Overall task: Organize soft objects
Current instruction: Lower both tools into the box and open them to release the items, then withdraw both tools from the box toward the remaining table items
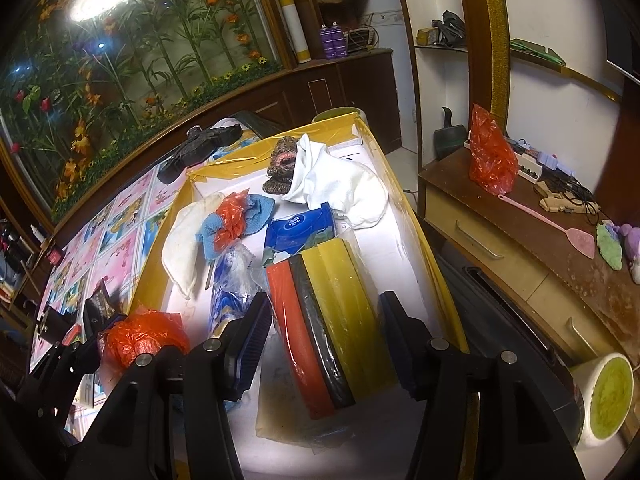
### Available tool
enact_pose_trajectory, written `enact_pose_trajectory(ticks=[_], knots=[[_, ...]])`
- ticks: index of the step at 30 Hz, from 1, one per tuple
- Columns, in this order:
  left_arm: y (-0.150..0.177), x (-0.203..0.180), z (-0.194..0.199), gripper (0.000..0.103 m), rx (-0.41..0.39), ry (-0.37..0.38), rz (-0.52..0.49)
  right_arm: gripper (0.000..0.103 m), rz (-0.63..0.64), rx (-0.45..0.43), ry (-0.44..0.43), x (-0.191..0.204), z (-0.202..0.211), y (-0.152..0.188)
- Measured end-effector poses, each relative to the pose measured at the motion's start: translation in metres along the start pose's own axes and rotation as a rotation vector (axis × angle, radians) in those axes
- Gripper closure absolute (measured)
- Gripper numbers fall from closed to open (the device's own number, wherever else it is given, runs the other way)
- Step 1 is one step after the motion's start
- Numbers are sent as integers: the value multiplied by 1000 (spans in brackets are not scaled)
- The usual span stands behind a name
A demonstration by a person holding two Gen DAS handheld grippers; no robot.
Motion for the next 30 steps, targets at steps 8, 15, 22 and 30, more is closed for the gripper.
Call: enact_pose_trajectory(ticks=[8,15,22,30], knots=[[0,-1,1,49,-4,-11,-9,44,10,-6,0,4,2,0],[-2,0,4,41,-14,-22,-8,40,21,-21,-1,8,8,1],[-6,1,11,39,-41,-34,-8,39,24,-32,0,10,15,1],[-14,5,28,39,-87,-24,26,37,29,-74,-10,14,39,-1]])
Point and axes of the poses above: each gripper's, at about its wrist camera, not at the fingertips, and z roughly against the way its jaws point, x to its left, y to its underside, the point moved 7 cm from there along -z, roughly the way its jaws point, and after that the axes turned 11 degrees about -z, right-handed, at the moved point
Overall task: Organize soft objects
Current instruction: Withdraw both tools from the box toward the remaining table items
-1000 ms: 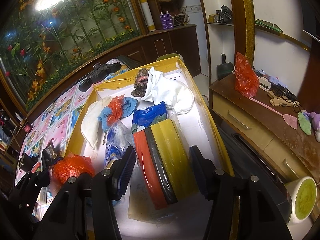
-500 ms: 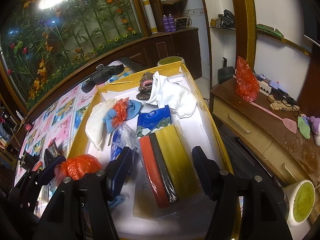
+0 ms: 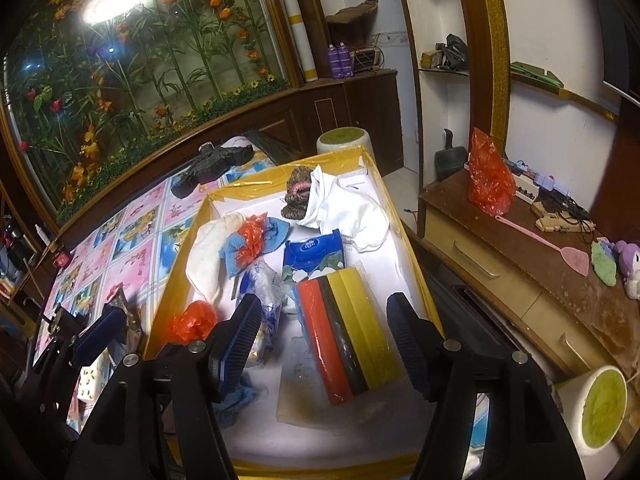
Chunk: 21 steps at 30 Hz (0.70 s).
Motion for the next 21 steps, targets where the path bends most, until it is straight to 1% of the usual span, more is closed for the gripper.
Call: enact_pose_trajectory(ticks=[5,11,13,17,21], knots=[[0,4,11,39,6,35,47,35,7,-31,-8,3,18,0],[7,18,30,39,26,65,107,34,27,-37,-48,16,32,8],[12,25,38,38,35,68,118,33,41,-35,-60,21,34,12],[26,43,50,34,58,48,147,32,70,-23,-86,37,35,19],[47,66,65,34,91,31,173,32,108,-1,-119,52,34,29]])
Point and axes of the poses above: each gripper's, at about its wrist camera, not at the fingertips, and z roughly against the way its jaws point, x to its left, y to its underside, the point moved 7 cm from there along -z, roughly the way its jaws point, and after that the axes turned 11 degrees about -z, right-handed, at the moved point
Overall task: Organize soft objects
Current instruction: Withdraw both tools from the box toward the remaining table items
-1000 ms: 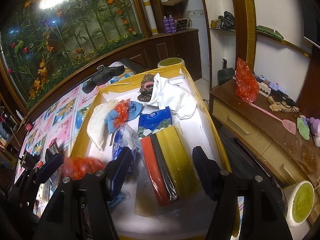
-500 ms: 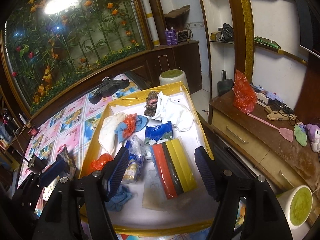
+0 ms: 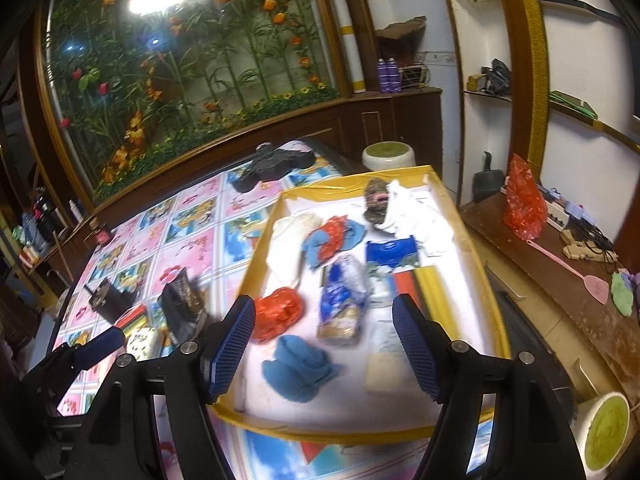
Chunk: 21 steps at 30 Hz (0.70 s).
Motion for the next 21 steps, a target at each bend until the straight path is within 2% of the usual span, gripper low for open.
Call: enact_pose_trajectory(ticks=[5,12,16,21], knots=[[27,46,23,34,25,-22,84,30,54,36,-38,18,-8,14],[76,119,45,34,75,-91,278,30,113,86,-90,43,-19,30],[93,143,43,34,120,-142,314,30,139,106,-111,53,-25,36],[103,142,26,34,180,-53,325,30,143,118,-115,57,-30,43]])
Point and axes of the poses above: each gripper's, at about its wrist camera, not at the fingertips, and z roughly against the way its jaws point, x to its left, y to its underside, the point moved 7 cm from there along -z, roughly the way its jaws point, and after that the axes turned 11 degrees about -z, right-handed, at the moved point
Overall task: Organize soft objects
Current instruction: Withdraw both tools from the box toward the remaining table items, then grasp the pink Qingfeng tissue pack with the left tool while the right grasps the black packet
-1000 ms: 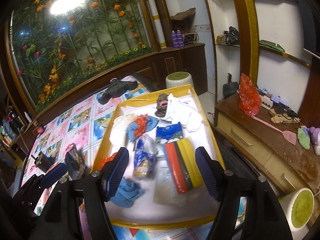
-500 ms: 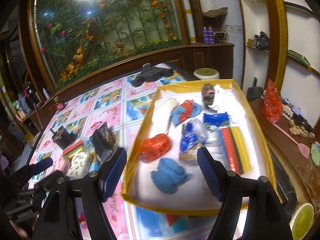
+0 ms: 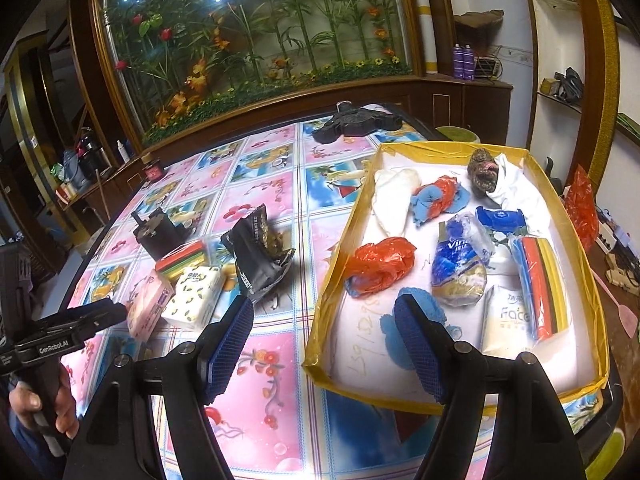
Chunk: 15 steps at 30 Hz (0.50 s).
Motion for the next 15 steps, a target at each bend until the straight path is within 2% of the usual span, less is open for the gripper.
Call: enact_pose_trajectory(ticks=[4,9,11,12,15], knots=[[5,-12,-12,34,62,-10,-103,30,-1,6,1,-2,-3,1],[2,-5,-28,34,98,-30,-108,30,15,18,-7,4,-6,4],[-3,-3,-29,35,66,-7,-102,30,33,25,-14,11,-8,2],[-4,-1,-30,41,54,1,-87,30,49,28,-22,17,-10,0],[-4,3,-30,46,34,16,-59,30,95,44,-49,37,-18,-9]])
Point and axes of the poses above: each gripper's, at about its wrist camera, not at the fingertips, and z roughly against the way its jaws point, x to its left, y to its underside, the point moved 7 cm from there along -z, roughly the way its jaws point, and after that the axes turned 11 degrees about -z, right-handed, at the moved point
